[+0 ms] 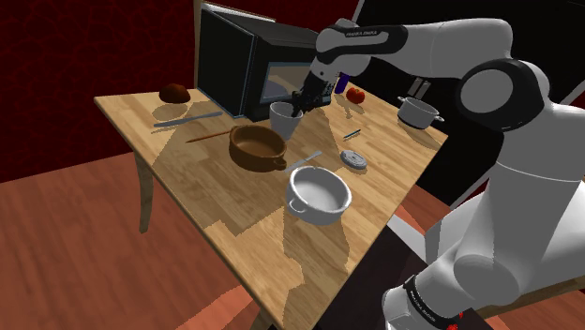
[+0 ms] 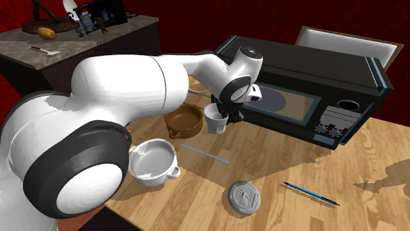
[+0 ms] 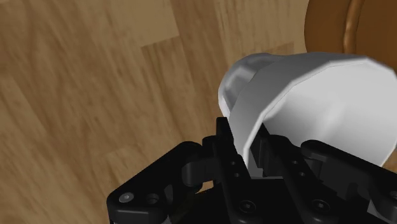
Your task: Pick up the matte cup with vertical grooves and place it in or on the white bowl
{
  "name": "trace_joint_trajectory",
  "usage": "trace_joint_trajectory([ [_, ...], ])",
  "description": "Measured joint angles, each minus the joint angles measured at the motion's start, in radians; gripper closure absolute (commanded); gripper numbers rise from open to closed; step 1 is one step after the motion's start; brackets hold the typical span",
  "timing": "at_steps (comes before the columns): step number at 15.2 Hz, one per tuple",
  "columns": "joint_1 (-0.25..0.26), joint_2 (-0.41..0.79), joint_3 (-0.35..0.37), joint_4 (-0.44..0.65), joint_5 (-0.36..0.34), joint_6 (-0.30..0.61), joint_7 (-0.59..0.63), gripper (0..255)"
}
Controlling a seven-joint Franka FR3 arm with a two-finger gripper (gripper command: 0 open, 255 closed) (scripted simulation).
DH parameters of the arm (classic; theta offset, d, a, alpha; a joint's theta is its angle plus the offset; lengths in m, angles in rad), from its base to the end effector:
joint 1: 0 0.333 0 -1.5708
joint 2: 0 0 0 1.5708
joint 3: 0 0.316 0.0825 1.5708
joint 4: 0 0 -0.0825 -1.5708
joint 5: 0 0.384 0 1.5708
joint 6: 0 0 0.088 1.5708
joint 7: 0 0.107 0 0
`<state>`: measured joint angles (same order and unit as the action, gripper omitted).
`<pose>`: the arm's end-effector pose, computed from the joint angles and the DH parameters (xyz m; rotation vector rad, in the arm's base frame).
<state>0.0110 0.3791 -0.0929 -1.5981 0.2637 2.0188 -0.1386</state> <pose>0.6714 -0.0325 0.4190 -2.9395 0.0668 -0.0979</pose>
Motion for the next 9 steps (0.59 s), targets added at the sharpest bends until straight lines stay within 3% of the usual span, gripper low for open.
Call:
trace_joint_trajectory([
  [9, -0.003, -0.028, -0.004, 0.082, -0.012, -0.108, 0.023, 255],
])
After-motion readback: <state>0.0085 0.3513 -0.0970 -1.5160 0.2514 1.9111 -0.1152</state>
